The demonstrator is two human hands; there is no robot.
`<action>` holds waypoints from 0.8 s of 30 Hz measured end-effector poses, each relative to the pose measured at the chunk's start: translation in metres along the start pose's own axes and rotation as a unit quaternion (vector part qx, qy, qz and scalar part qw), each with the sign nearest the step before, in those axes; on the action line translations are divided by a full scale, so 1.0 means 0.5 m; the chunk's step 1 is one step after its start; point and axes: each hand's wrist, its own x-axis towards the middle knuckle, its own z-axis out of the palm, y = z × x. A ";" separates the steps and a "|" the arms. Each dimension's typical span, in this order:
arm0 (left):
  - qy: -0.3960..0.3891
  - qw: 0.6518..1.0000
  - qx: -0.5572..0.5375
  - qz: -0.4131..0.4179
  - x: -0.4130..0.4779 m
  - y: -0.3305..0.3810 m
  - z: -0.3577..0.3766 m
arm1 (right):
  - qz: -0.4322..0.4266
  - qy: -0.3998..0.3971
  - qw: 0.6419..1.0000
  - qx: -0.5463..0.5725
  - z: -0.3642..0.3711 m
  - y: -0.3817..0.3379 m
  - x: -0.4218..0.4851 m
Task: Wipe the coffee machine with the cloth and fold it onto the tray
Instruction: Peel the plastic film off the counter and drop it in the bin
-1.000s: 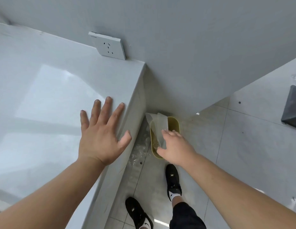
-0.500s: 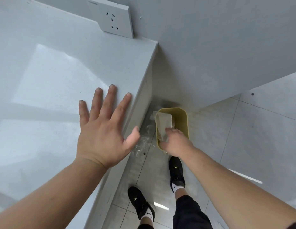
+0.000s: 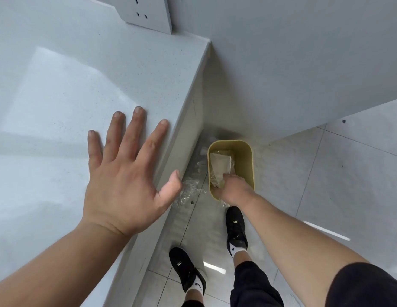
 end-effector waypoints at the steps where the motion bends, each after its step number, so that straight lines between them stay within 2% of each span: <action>1: 0.000 1.000 -0.001 0.000 0.000 0.000 0.000 | 0.003 -0.003 1.000 0.001 0.006 0.003 0.006; 11: 0.012 1.000 -0.003 0.002 -0.003 -0.002 0.005 | 0.030 -0.011 0.999 0.027 0.020 0.013 0.054; 24: 0.017 1.000 -0.008 0.006 -0.002 -0.002 0.007 | 0.024 -0.003 0.999 -0.021 -0.009 0.020 0.073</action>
